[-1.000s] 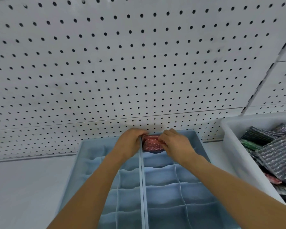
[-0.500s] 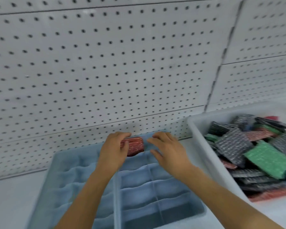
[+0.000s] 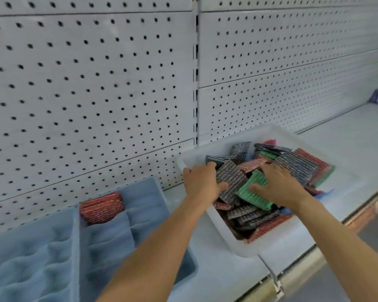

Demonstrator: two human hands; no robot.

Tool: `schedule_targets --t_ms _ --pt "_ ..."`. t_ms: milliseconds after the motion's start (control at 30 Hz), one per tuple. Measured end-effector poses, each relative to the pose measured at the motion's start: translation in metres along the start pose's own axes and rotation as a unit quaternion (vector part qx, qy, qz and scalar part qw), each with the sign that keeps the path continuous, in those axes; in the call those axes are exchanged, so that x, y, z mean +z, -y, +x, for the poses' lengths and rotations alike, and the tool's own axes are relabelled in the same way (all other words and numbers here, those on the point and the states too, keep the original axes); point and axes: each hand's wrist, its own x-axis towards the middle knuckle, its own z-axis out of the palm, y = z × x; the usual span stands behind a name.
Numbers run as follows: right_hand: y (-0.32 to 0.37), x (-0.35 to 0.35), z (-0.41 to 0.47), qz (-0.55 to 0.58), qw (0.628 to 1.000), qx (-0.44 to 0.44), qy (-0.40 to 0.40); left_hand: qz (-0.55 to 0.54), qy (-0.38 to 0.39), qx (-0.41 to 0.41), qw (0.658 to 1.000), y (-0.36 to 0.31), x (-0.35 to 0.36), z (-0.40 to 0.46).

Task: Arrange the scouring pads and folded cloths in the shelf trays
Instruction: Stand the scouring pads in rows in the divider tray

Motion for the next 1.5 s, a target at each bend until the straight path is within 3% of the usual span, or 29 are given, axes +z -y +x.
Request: schedule_targets --t_ms 167,300,433,533,633,800,900,1067,1367,1500 --pt "-0.001 -0.003 0.002 0.051 0.998 -0.028 0.007 -0.185 -0.012 -0.024 0.982 0.004 -0.001 -0.006" --pt "0.007 -0.026 -0.007 0.141 0.989 -0.022 0.040 -0.301 -0.093 -0.038 0.948 0.023 -0.027 -0.030" --pt "0.030 -0.061 -0.028 0.214 0.974 -0.025 -0.065 -0.335 -0.165 -0.061 0.926 0.087 -0.054 -0.074" --pt "0.057 -0.071 -0.044 0.335 0.927 -0.073 -0.154 -0.289 -0.189 -0.108 0.932 0.154 -0.067 -0.108" --pt "0.083 -0.066 -0.050 0.399 0.894 -0.107 -0.172 -0.186 -0.174 -0.148 0.956 0.204 -0.075 -0.131" --pt "0.116 -0.049 -0.056 0.427 0.876 -0.139 -0.177 -0.001 -0.123 -0.120 0.985 0.245 -0.072 -0.139" --pt "0.125 -0.043 -0.060 0.423 0.878 -0.141 -0.173 0.062 -0.152 -0.106 0.981 0.250 -0.060 -0.133" --pt "0.127 -0.035 -0.068 0.412 0.883 -0.145 -0.174 0.117 -0.187 -0.066 0.973 0.258 -0.042 -0.123" --pt "0.144 -0.001 -0.070 0.435 0.870 -0.189 -0.135 0.121 -0.159 -0.065 0.978 0.271 -0.014 -0.122" --pt "0.188 0.035 -0.067 0.411 0.876 -0.239 -0.079 0.023 -0.124 -0.065 0.990 0.275 -0.018 -0.125"
